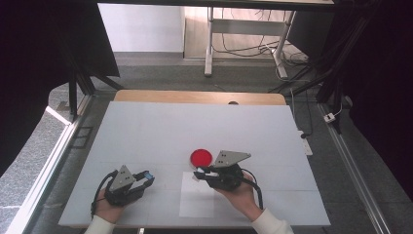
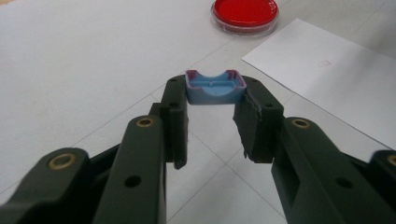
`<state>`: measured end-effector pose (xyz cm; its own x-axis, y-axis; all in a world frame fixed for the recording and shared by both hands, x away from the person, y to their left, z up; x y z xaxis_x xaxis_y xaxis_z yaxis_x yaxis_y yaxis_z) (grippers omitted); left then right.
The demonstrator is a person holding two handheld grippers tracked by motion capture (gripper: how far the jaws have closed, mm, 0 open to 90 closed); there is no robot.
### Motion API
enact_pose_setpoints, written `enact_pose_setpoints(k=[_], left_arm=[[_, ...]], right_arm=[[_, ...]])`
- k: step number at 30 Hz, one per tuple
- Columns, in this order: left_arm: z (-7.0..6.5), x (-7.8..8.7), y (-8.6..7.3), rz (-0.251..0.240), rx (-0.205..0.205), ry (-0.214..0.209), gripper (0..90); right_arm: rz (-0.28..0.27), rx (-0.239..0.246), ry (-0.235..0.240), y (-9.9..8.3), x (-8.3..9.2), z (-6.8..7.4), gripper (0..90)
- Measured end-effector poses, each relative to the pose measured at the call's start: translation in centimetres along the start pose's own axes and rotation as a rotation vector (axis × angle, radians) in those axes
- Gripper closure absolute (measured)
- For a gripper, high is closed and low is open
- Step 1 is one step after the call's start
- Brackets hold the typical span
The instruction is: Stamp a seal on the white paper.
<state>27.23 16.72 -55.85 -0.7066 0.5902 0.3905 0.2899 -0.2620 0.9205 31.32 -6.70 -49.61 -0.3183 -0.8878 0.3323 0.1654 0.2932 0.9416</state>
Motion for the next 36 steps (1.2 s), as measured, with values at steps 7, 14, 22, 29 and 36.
enact_pose_setpoints(k=[7,14,22,29,36], left_arm=[[0.0,0.0,0.0,-0.004,0.004,0.0,65.2],[0.0,0.0,0.0,-0.004,0.005,-0.002,65.2],[0.0,0.0,0.0,0.0,0.004,0.0,65.2],[0.0,0.0,-0.1,0.0,0.004,-0.001,65.2],[0.0,0.0,-0.1,0.0,0.004,-0.004,65.1]], right_arm=[[0.011,0.006,0.019,-0.2,-0.2,0.8,75.3],[0.04,0.023,0.029,-0.8,-0.7,1.4,75.3],[0.074,0.034,0.016,-1.5,-0.8,1.1,75.3],[0.129,0.058,0.0,-2.6,-1.3,0.8,75.3],[0.166,0.059,-0.005,-3.5,-1.6,0.5,75.3]])
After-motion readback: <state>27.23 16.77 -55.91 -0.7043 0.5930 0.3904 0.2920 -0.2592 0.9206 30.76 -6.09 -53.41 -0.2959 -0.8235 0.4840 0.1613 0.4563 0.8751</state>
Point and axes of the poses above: each handheld gripper's, and its own axes: x roughly backward along the jaws, y roughly out of its top, z roughly to its left, the point moved 7 cm from there along -x, roughly forward along the jaws, and after that the axes turned 11 degrees about -z, right-handed, at the moved point
